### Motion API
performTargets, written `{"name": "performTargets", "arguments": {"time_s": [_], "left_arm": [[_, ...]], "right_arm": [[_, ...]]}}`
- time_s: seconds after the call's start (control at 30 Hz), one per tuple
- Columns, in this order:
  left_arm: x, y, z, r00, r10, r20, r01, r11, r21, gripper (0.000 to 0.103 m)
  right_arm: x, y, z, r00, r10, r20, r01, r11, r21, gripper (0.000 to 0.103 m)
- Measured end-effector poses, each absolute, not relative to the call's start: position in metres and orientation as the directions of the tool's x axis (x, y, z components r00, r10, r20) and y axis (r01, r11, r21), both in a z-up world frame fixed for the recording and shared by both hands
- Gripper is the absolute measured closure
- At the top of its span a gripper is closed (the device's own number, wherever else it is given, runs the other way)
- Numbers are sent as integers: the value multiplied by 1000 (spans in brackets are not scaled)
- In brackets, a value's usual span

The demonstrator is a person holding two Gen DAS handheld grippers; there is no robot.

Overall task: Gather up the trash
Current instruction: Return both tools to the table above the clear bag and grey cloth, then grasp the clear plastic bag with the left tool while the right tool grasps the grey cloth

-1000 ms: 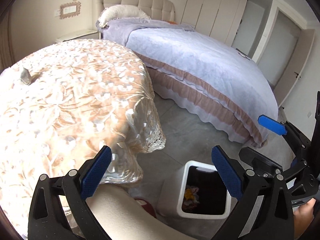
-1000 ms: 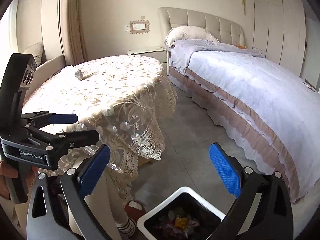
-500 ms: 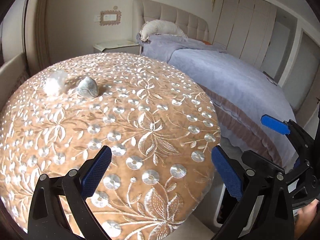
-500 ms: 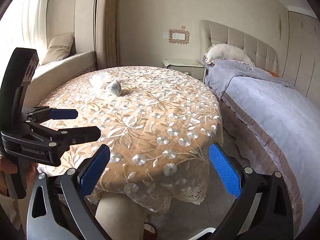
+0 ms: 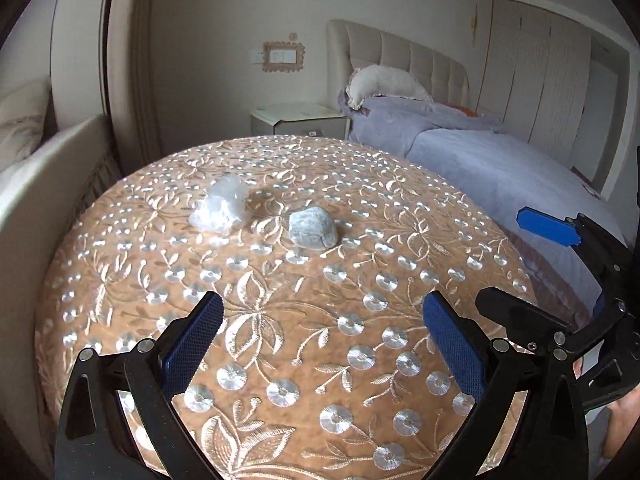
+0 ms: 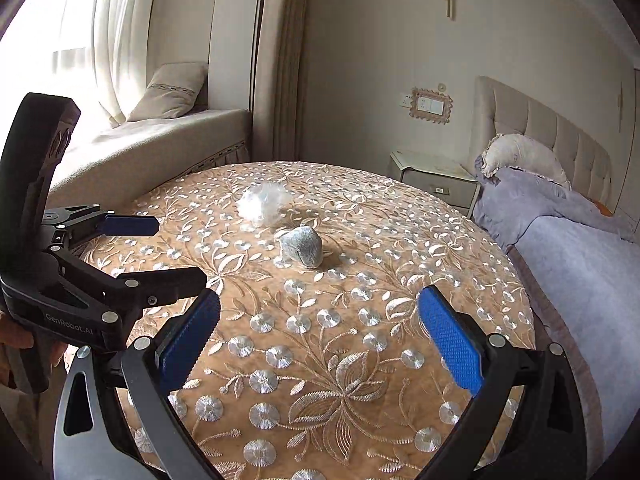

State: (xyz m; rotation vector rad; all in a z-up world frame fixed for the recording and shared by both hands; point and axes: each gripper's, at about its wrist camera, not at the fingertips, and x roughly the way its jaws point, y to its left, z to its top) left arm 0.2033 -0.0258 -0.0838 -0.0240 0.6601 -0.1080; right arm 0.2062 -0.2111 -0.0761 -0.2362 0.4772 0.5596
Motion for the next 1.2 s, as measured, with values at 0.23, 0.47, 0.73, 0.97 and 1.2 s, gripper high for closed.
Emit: {"name": "performTargets", "arguments": {"time_s": [0.23,0.47,0.73,0.97,1.2], "left_arm": [[230,13,-83,788,-51,-614,45,999,-26,5],[264,33,-89,786,-11,-619,34,999,25,5],[325,55,-105,748,-56,-661,73,997,-2,5],[349,50,-116,741,-45,-670,102,994,46,5],[390,62,-126,731,-39,-681,84,996,34,8]], "right_arm": [[238,-170,-78,718,495,-489,-611,785,-103,4],[268,-140,-88,707,492,-508,-635,757,-151,4],[325,-117,-103,676,479,-560,-652,743,-152,4],[352,-104,-121,672,441,-595,-643,746,-174,4],[369,-109,-134,629,439,-642,-650,750,-124,4]]}}
